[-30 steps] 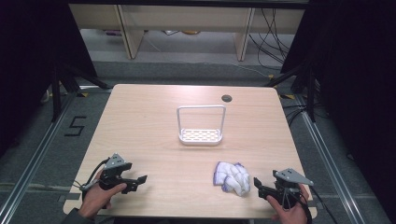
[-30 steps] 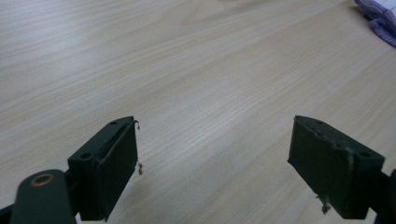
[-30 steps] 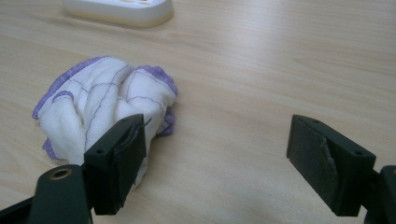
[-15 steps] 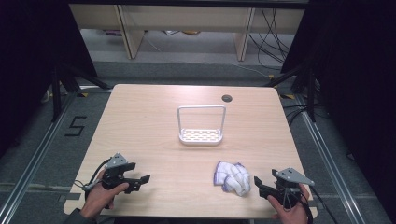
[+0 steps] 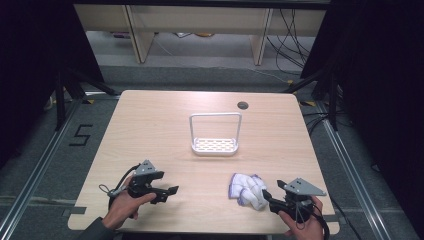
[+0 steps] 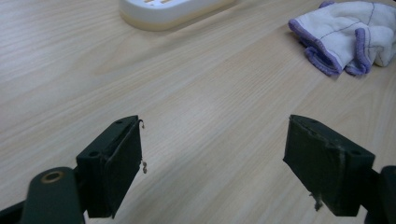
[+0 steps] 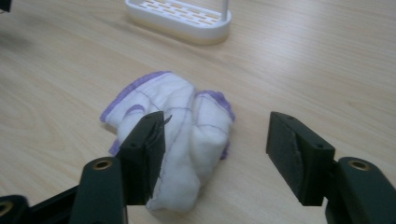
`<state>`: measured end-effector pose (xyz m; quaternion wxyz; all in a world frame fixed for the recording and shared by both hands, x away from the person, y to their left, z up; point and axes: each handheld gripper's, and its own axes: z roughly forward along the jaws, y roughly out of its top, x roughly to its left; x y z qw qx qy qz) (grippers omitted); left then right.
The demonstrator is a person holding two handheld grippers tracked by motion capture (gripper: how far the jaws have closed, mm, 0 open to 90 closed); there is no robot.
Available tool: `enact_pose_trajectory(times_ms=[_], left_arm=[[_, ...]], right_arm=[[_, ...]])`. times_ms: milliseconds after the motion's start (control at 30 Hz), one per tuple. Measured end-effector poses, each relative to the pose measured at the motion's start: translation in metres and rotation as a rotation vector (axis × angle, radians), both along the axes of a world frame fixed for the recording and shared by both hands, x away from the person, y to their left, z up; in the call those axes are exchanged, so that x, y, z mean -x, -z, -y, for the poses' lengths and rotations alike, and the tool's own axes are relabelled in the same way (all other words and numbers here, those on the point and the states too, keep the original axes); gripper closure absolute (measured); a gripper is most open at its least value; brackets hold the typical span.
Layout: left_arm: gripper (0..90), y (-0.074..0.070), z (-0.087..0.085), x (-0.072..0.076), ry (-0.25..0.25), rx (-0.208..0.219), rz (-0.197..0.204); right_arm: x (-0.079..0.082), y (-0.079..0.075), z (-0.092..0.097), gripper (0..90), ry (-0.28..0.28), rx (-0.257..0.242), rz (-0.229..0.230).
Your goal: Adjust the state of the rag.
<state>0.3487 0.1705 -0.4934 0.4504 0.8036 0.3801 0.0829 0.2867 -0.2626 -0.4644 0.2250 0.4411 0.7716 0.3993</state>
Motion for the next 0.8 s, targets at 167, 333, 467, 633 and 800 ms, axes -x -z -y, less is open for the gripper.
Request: enact_pose_trajectory(times_ms=[167,333,467,633,800], left_arm=[[18.3,0.000,0.009,-0.003,0.015,-0.006,-0.005],[18.3,0.001,0.014,-0.005,0.036,-0.041,0.002],[18.3,0.002,0.015,-0.004,0.031,-0.042,-0.002],[18.2,0.002,0.014,-0.005,0.039,-0.045,-0.005],[18.2,0.002,0.013,-0.006,0.049,-0.059,-0.008]], right_arm=[[-0.005,-0.003,-0.013,45.2,-0.051,0.025,-0.018],[-0.021,-0.006,-0.034,55.2,-0.124,0.087,-0.039],[-0.032,-0.004,-0.044,60.9,-0.119,0.136,-0.083],[-0.042,0.002,-0.048,64.9,-0.116,0.167,-0.116],[-0.049,0.006,-0.051,67.3,-0.115,0.159,-0.152]])
